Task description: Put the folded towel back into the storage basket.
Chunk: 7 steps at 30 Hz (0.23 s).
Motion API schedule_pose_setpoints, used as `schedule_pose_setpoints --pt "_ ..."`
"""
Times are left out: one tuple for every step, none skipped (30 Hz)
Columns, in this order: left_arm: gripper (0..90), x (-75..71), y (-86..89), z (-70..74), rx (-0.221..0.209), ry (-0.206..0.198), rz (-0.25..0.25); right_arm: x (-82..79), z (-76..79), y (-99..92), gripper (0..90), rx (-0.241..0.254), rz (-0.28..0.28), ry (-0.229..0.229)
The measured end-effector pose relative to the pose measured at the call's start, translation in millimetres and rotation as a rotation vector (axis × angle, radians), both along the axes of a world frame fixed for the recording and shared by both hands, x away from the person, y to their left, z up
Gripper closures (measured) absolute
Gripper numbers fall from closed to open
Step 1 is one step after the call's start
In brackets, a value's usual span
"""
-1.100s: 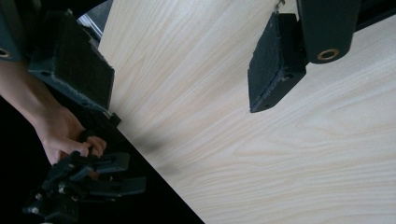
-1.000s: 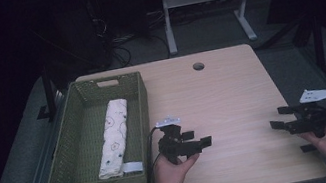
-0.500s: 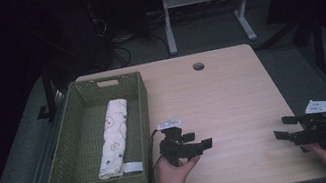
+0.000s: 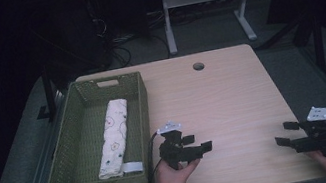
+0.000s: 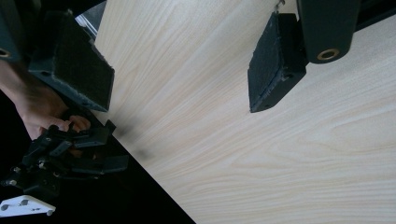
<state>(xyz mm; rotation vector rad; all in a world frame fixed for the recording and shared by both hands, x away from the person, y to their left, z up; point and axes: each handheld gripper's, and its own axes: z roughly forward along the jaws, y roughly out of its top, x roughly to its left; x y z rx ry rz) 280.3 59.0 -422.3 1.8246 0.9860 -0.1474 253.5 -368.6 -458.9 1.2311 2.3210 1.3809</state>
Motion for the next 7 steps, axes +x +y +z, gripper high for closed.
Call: schedule_pose_setpoints --pt "22.4 0.0 0.1 -0.2 0.0 0.0 0.0 -0.7 0.0 -0.1 20.7 0.004 0.0 -0.004" --pt "22.4 0.1 0.0 -0.6 -0.002 0.004 -0.004 -1.4 0.3 0.1 20.5 0.004 -0.003 -0.004" --pt "22.4 0.0 -0.1 -0.8 -0.001 0.005 -0.004 -1.8 0.3 -0.1 20.2 0.004 -0.006 -0.009" --pt "22.4 -0.3 -0.4 -1.1 0.0 0.004 -0.005 -2.0 0.2 0.0 20.1 0.004 -0.008 -0.01" --pt "22.4 -0.6 -0.6 -1.4 0.0 0.005 -0.007 -2.4 0.2 0.0 19.9 0.002 -0.01 -0.013" --pt "22.4 -0.6 -0.4 -1.6 0.002 0.004 -0.009 -2.9 0.4 0.1 19.8 0.002 -0.013 -0.013" --pt "22.4 -0.7 -0.1 -1.7 0.0 0.002 -0.009 -3.5 1.0 0.1 19.8 -0.002 -0.016 -0.014"
